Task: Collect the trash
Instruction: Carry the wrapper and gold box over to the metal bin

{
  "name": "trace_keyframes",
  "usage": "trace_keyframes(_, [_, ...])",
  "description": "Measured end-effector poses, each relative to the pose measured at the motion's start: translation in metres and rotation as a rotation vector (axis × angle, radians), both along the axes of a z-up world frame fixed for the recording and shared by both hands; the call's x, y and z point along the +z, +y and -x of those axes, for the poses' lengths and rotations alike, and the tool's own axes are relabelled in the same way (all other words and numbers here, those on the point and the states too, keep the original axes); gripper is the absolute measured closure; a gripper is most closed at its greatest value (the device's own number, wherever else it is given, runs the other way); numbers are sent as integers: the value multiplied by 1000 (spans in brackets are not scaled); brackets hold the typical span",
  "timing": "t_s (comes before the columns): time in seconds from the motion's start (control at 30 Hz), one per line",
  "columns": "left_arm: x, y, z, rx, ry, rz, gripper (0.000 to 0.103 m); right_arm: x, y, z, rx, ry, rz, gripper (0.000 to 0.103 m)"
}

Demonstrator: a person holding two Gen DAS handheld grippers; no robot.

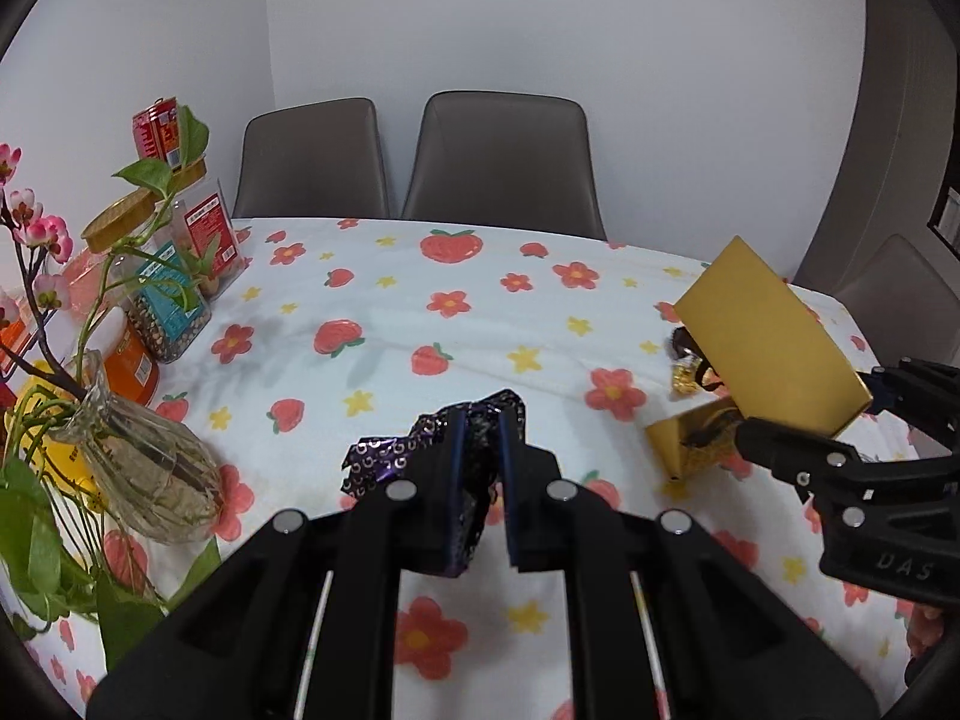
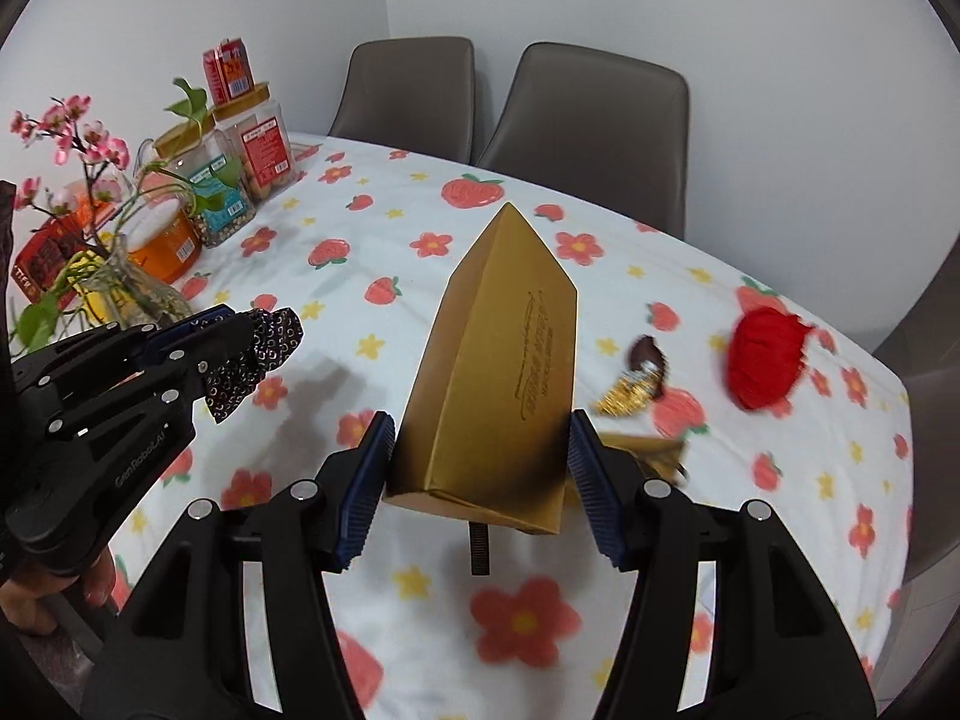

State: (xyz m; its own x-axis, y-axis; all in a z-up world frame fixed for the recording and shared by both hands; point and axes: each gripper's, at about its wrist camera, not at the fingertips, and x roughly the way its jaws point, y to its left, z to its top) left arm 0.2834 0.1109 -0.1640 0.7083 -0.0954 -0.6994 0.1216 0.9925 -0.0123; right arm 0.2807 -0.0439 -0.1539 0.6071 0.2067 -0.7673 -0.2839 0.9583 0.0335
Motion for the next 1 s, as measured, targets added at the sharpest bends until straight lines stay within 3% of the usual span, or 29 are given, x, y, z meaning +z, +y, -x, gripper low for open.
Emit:
trace_keyframes(0.3, [20,-105,80,-164,-1,-10,91,13,-101,102,-125,-29,-9,47])
trace_keyframes(0.67, [33,-311,212,-385,-4,-6,91,13,-300,276,-334,-52,-15,47])
trace_keyframes(0.83, [21,-421,289,-483,38,37,91,9,-405,371,-433,-50,23,47])
trace_keyframes(1.0, [-8,-514,352,-595,112,59,91,-17,-500,449,-562,14,58,47])
